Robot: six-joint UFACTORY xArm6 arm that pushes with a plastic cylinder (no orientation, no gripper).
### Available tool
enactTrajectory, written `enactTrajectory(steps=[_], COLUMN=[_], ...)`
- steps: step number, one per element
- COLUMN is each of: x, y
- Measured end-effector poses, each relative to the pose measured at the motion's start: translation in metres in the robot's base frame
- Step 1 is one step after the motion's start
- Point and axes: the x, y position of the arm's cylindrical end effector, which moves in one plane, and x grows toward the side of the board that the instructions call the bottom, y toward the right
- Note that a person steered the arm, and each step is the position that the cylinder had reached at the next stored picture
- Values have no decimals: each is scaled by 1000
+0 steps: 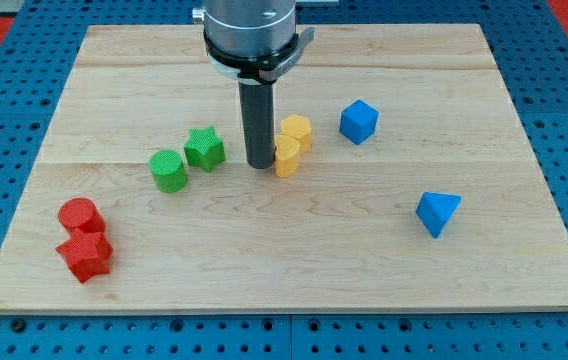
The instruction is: Point your arm at blue triangle
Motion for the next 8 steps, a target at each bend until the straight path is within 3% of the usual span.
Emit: enactTrajectory(steps=[2,3,4,5,8], x=[24,60,69,114,96], y=[-35,-35,-23,15,149])
